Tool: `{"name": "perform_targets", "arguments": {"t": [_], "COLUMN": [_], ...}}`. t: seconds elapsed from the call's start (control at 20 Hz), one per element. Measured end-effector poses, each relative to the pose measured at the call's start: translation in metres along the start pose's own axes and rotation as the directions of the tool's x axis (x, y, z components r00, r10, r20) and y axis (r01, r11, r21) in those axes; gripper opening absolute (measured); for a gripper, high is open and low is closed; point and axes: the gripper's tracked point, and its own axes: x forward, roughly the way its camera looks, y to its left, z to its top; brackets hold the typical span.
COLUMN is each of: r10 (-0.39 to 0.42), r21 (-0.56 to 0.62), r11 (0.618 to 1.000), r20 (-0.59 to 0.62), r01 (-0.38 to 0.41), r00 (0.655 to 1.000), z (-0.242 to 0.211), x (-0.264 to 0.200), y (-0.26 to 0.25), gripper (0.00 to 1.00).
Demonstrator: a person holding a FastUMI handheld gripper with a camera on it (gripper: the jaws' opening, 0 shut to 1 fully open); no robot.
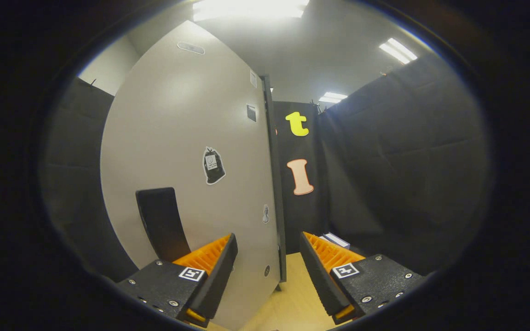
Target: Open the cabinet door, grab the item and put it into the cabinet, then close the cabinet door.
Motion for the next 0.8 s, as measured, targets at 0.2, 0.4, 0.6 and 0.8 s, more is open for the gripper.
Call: {"name": "perform_targets", "arguments": {"t": [0.2, 0.4, 0.6, 0.8], "r10": [0.039, 0.113, 0.15, 0.171], "r21": [0.018, -0.002, -0.028, -0.025], "r11": [0.999, 0.994, 0.988, 0.985], "r20": [-0.025, -0.041, -0.068, -0.066], "r01": [-0.038, -0.113, -0.152, -0.173], "r00": [0.999, 0.993, 0.986, 0.983], "z": [-0.01, -0.022, -0.041, -0.046], "x": [0.012, 0.025, 0.03, 0.02], "y": [0.026, 0.062, 0.087, 0.099], "gripper": [0.86, 0.86, 0.88, 0.92]}}
